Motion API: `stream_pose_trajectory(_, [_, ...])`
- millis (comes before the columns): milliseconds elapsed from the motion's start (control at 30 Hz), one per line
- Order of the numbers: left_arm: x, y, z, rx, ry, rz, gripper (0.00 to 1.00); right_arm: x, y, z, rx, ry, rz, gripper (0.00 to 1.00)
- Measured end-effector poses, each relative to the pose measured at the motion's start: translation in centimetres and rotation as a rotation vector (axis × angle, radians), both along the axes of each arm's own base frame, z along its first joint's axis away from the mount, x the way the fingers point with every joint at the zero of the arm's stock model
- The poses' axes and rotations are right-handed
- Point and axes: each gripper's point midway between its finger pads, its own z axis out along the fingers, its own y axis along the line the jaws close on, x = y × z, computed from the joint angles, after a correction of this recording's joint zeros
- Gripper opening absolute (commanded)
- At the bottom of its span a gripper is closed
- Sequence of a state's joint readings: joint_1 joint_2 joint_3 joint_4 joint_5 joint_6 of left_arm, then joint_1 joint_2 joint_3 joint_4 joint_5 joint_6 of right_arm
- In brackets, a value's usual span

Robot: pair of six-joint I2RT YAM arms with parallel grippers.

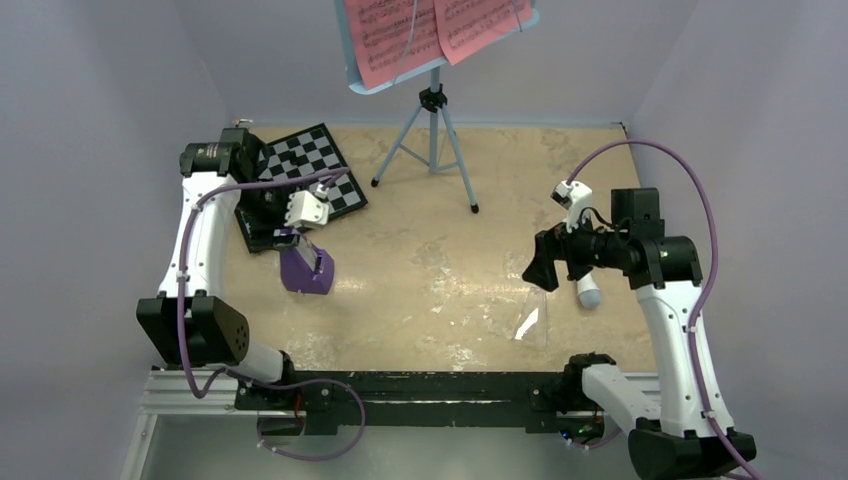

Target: Pack up the instrument practice props

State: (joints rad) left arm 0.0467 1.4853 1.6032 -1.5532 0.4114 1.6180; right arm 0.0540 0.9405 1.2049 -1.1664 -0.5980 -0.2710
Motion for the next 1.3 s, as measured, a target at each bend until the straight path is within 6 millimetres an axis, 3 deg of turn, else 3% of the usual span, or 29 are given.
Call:
stream_pose_trajectory(167, [0.2, 0.6, -1.1, 0.004, 0.035, -0.005, 0.76, 0.4, 0.0, -0.5, -0.002, 0.03, -0.001, 0.99])
stream_pose_trajectory(500, [0.0, 1.3, -2.6, -0.016, 0.082, 0.01, 0.62, 1.9, 0.1, -0.4, -0.006, 0.06, -0.001, 0.98])
stream_pose_trajectory(867, [-0.5, 0.6, -3.2, -0.095, 0.082, 0.001, 0.29, 3.0, 0.0, -0.9, -0.032, 0.077, 0.023, 0.98])
stream_pose_trajectory(967, [-1.0, -0.3, -3.1, -0.131, 0.075, -0.023, 0.19, 2.9, -0.1, -1.1, -0.041, 0.081, 0.036, 0.98])
stream_pose_trajectory(1033, [-1.2, -1.1, -3.2, -0.154, 0.078, -0.037, 0.02, 2.6, -0.1, -1.3, -0.048, 0.093, 0.044, 0.98])
stream_pose_trajectory(1167, [-2.0, -3.3, -3.1, -0.208, 0.082, -0.093, 0.0, 2.7, -0.3, -1.5, -0.06, 0.094, 0.045, 0.98])
stream_pose_trajectory(1300, [-3.6, -7.0, -3.0, -0.285, 0.113, -0.179, 0.0, 2.9, -0.4, -1.5, -0.072, 0.082, 0.056, 0.97])
